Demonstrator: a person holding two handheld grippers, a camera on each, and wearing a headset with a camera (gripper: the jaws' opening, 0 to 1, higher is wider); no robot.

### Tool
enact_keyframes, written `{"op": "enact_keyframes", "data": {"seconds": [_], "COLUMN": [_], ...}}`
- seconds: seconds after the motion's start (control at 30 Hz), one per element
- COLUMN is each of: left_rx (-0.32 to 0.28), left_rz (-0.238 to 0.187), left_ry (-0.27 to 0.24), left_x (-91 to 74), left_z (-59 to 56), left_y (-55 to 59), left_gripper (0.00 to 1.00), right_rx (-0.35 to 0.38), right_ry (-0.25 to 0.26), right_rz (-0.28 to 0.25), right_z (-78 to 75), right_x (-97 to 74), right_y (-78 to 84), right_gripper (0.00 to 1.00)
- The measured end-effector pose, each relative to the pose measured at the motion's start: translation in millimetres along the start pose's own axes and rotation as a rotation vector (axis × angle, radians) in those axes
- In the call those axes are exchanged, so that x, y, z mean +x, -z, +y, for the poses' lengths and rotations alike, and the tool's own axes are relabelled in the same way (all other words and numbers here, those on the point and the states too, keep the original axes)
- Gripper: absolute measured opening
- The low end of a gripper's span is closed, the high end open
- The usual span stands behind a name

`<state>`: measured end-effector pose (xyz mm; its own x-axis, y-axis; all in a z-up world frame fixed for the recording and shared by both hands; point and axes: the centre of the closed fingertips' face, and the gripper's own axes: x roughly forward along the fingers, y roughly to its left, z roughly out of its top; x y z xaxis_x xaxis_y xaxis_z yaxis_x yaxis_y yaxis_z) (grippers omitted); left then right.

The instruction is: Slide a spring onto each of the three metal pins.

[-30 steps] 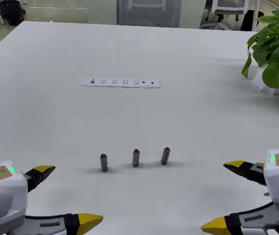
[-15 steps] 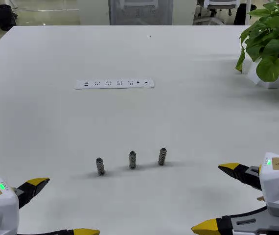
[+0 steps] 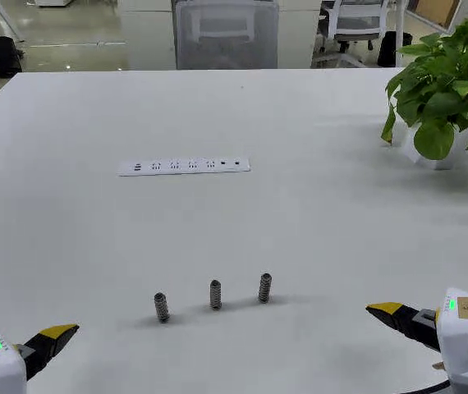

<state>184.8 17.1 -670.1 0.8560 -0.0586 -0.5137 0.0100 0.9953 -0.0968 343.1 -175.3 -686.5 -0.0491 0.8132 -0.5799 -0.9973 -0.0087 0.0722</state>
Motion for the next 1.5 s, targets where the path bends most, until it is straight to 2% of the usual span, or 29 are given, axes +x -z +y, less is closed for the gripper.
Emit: {"op": "enact_keyframes", "data": {"seconds": [0.3, 0.47, 0.83, 1.2, 1.5], "left_rx": [-0.002, -0.008, -0.002, -0.002, -0.007], "left_rz": [-0.005, -0.010, -0.012, -0.022, -0.016], "left_ry": [-0.012, -0.013, -0.014, -0.017, -0.024], "left_x": [-4.8, -4.2, -2.3, -0.2, -1.2], "left_z": [4.8, 5.5, 10.2, 9.4, 14.9], "left_y": [-0.9, -0.2, -2.7, -6.9, 0.3], "left_gripper": [1.00, 1.00, 1.00, 1.00, 1.00], "right_rx": [-0.003, -0.001, -0.003, -0.009, -0.013], "right_ry": [0.020, 0.017, 0.025, 0.027, 0.025], "right_rz": [-0.005, -0.003, 0.000, -0.009, -0.008], "right_z": [-3.4, -1.4, -7.2, -9.1, -9.5], "right_x": [-1.9, -1.3, -2.3, -2.2, 1.3], "right_y": [-4.4, -4.1, -4.8, -8.5, -7.6], "right_gripper": [0.98, 0.98, 0.97, 0.97, 0.97]}}
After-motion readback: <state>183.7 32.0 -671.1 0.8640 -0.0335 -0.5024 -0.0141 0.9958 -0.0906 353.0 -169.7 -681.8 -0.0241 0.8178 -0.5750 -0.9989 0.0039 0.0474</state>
